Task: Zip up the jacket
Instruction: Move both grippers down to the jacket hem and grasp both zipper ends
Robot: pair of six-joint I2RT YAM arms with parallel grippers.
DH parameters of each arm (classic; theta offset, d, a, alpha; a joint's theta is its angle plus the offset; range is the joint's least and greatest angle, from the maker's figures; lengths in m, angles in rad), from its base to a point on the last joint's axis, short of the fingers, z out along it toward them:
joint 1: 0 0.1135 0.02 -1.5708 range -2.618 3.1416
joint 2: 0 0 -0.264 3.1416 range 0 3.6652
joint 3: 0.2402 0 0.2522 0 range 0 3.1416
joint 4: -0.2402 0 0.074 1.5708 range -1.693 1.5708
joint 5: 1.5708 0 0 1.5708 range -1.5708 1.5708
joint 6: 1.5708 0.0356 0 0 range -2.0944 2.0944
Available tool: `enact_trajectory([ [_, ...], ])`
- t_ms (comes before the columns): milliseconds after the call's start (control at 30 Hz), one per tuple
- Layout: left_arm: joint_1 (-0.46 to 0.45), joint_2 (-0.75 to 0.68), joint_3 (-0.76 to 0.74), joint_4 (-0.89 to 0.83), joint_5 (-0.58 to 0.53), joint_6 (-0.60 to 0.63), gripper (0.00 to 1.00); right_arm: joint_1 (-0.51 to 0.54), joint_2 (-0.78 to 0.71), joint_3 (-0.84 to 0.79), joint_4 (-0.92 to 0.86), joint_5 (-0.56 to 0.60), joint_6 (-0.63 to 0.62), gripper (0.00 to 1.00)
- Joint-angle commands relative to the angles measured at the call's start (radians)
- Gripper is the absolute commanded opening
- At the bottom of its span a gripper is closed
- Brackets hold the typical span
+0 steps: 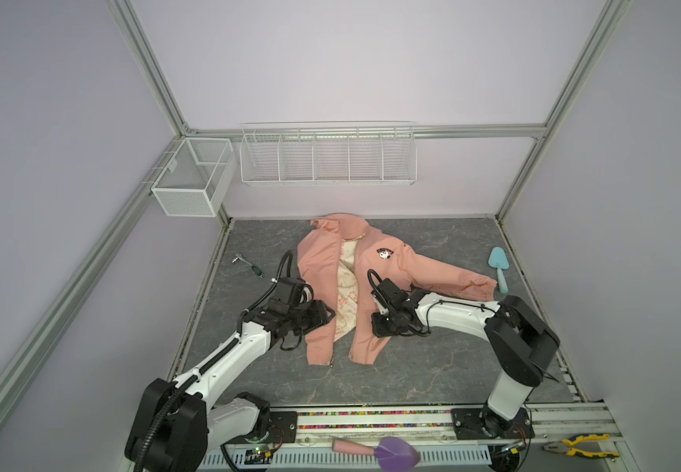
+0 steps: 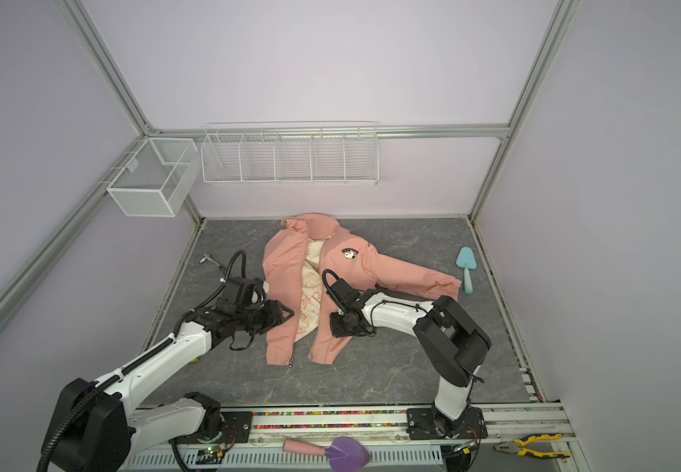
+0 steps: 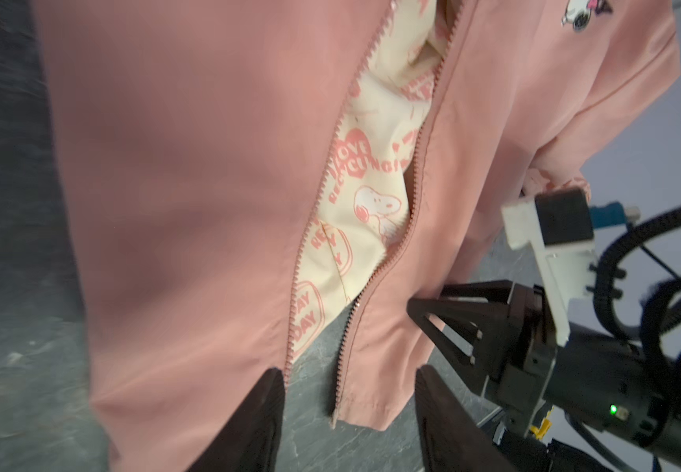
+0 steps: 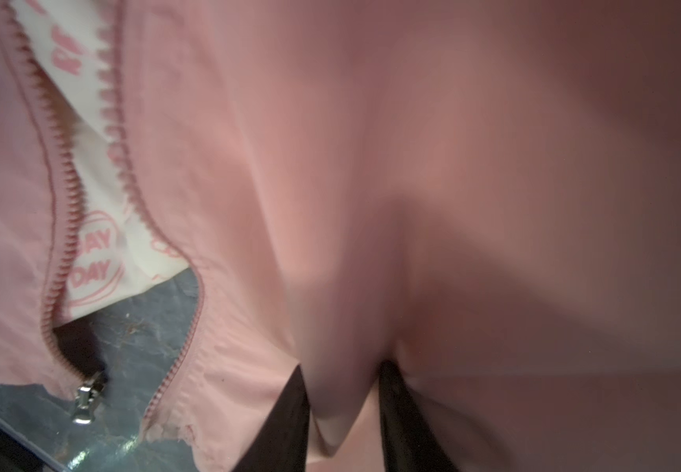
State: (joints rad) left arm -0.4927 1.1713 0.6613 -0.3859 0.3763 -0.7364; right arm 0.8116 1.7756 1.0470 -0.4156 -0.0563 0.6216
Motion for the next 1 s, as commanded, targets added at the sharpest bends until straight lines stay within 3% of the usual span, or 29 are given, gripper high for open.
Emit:
enact_trajectory([
  [0, -0.069, 0.024, -0.047, 0.052, 0.025, -0.037, 0.53, -0.008, 0.026, -0.022, -0.004, 0.044, 0.033, 0.26],
  [267, -0.169, 0.144, -0.086, 0.191, 0.064, -0.089, 0.52, -0.015, 0.016, -0.048, -0.003, 0.053, 0.047, 0.21],
  [467, -0.181, 0.229, -0.106, 0.295, 0.097, -0.119, 0.50, -0.012, -0.004, -0.053, 0.016, 0.034, 0.048, 0.22],
  [767, -0.196, 0.324, -0.139, 0.408, 0.154, -0.151, 0.37, -0.013, -0.025, -0.059, 0.022, 0.016, 0.047, 0.22],
  [967, -0.202, 0.379, -0.148, 0.465, 0.174, -0.161, 0.35, -0.014, -0.034, -0.059, 0.028, 0.006, 0.049, 0.22],
])
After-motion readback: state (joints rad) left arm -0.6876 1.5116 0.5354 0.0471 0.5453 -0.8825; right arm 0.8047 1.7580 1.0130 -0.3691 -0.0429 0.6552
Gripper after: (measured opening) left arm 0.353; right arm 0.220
